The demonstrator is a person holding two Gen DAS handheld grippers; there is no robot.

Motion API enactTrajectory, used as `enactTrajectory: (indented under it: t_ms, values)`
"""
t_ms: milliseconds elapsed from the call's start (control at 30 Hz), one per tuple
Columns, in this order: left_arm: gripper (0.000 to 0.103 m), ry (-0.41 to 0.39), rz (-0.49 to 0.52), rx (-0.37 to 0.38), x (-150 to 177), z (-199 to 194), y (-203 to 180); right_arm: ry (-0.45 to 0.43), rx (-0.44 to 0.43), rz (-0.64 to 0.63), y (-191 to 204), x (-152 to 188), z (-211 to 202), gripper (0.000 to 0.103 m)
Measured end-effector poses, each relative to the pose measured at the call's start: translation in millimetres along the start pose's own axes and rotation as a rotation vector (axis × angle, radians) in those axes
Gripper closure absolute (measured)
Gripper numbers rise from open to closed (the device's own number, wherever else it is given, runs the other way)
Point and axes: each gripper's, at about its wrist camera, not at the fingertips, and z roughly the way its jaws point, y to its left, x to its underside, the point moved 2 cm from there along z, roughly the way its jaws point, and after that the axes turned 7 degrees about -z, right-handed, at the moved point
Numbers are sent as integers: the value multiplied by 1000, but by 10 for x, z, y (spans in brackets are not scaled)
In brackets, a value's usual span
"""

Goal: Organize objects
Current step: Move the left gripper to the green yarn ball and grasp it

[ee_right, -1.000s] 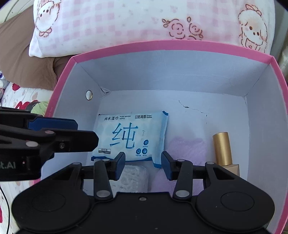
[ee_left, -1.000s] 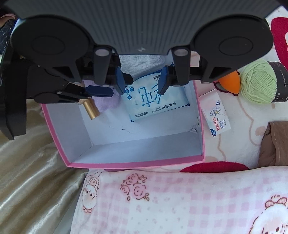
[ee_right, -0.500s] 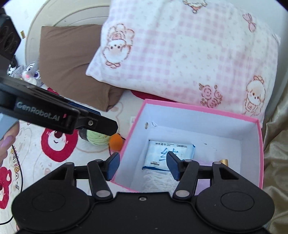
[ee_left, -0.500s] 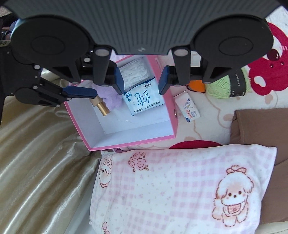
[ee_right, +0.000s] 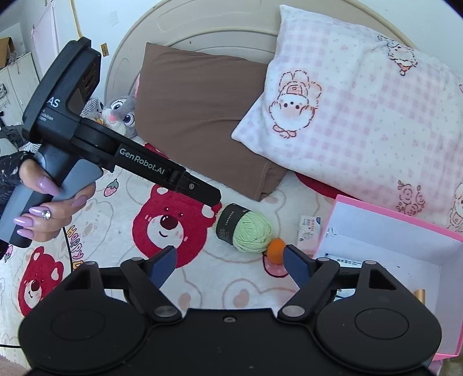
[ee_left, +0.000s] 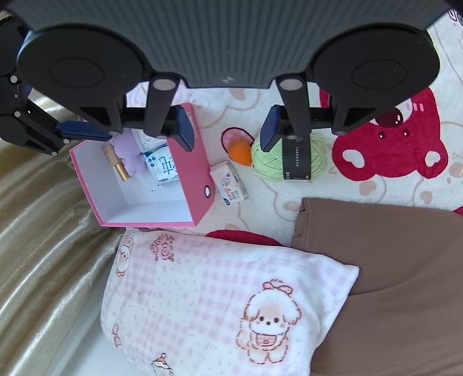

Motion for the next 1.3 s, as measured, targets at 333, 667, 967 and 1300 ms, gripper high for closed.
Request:
enactTrajectory:
  t_ms: [333,667,967,1300]
  values:
    - [46,-11,-65,-28,62,444,756,6,45,-79,270,117,799,19]
    - [41,-35,-122,-12,26,866,1298,18,126,-7,80,221,1638,19]
    - [41,-73,-188,67,-55,1247,1461,55,207,-6,-60,340,2092,19]
    - [56,-52,-280,169,12,1464,1463,22,195,-3,-34,370,2262,14]
